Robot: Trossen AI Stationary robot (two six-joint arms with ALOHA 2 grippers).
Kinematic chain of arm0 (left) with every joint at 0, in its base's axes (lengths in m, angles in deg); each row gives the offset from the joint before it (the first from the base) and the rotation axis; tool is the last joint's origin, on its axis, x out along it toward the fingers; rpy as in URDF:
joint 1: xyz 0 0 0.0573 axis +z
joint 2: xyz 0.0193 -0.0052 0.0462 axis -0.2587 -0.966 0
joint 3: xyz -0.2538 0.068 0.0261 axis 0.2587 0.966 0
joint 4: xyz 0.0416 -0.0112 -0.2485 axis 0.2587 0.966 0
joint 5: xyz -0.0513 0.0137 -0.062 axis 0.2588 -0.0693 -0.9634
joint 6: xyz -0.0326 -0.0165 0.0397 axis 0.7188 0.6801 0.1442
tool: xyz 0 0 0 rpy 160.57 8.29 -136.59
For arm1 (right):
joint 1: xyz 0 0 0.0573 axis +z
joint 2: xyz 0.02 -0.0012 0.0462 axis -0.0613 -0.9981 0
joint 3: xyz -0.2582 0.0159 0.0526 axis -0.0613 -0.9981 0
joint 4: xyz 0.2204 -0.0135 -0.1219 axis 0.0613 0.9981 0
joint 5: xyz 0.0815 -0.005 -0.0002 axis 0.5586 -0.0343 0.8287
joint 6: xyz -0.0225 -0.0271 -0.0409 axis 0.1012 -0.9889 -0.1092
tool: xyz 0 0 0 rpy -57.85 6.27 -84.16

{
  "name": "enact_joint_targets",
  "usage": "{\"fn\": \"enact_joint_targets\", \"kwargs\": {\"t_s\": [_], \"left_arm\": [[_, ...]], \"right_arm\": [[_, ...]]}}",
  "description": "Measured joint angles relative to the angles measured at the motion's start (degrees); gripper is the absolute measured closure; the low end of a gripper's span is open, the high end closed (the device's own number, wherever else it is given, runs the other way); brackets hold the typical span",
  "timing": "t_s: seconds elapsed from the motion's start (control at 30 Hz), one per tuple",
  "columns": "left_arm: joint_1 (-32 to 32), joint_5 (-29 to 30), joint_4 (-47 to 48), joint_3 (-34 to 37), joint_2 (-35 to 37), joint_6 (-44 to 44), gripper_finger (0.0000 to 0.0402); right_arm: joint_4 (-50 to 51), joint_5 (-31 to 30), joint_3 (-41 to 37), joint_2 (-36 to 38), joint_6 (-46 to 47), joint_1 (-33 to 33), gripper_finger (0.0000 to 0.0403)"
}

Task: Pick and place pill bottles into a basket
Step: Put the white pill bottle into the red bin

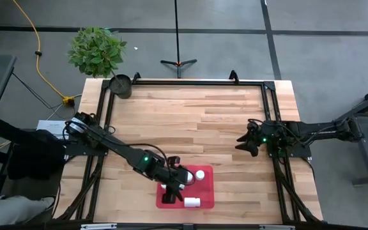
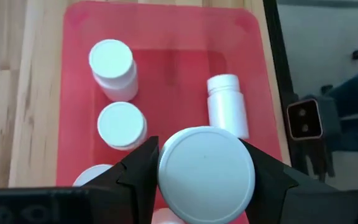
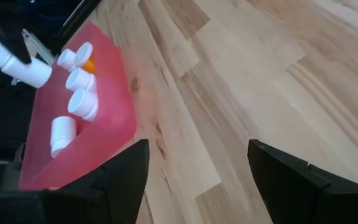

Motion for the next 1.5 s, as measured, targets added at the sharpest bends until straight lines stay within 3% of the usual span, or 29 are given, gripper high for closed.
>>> {"fn": "enact_joint_targets", "kwargs": {"t_s": [0.97, 1.23, 1.5], "left_arm": [[-1.9, 6.2, -2.5, 0.0, -7.0, 10.3, 0.0191], [-1.9, 5.3, -2.7, 0.0, -11.7, 13.4, 0.0191], [-1.9, 5.6, -3.2, -0.1, -12.1, 15.9, 0.0191]], "right_arm": [[-0.7, 5.3, 0.0, 0.0, -4.1, 0.0, 0.0139], [-0.6, 6.9, 0.0, 0.0, -5.1, 0.0, 0.0139], [-0.6, 8.0, 0.0, 0.0, -6.0, 0.0, 0.0139]]}}
